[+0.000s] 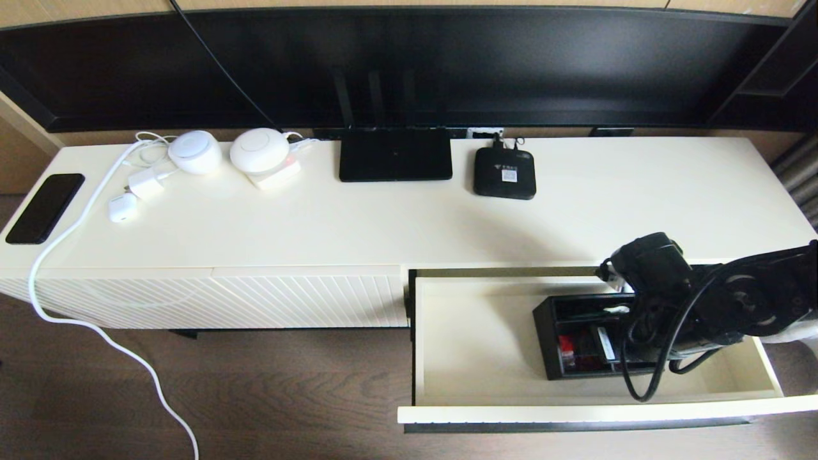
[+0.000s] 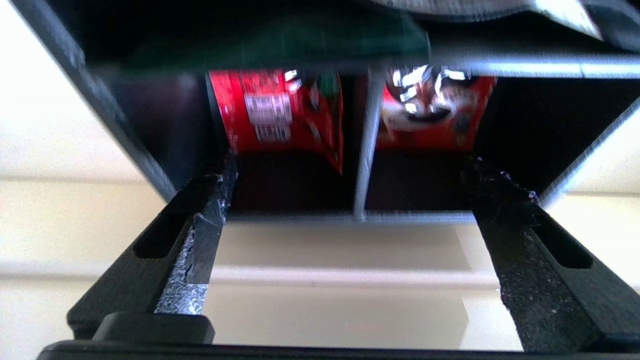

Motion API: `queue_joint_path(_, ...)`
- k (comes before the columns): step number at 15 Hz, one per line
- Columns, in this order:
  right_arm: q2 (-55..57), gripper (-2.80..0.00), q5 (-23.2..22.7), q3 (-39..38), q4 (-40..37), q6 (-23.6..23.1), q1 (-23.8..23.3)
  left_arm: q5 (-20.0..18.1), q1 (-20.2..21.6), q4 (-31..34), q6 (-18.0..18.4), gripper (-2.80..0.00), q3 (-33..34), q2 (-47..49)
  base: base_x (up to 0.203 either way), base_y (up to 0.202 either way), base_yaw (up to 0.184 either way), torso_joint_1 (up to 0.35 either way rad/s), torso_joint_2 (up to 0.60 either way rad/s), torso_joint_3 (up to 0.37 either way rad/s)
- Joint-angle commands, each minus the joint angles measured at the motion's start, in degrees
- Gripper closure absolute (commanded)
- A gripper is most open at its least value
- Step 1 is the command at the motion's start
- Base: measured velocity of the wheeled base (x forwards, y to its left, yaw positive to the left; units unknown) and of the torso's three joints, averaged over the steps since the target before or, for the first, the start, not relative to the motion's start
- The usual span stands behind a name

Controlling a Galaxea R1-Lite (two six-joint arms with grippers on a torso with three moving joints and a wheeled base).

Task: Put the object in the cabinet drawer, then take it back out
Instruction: Take the storage box out of the drawer and put it on the table

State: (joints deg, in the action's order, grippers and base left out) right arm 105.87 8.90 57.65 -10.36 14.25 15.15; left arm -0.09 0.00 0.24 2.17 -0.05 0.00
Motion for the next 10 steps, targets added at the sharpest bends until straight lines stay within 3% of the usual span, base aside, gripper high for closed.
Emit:
queue_joint_path(1,2.29,-2.80,-0.02,1.23,0.07,0.00,-0.12,0.00,0.00,0.02,0.03,0.00,-0.04,0.08,0.000,0.000,0.000,0.000,0.00,0.000)
queue_joint_path(10,4.08,-2.80,-0.18,1.41,2.01,-0.98,-0.42,0.00,0.00,0.02,0.03,0.00,0.04,0.00,0.000,0.000,0.000,0.000,0.00,0.000)
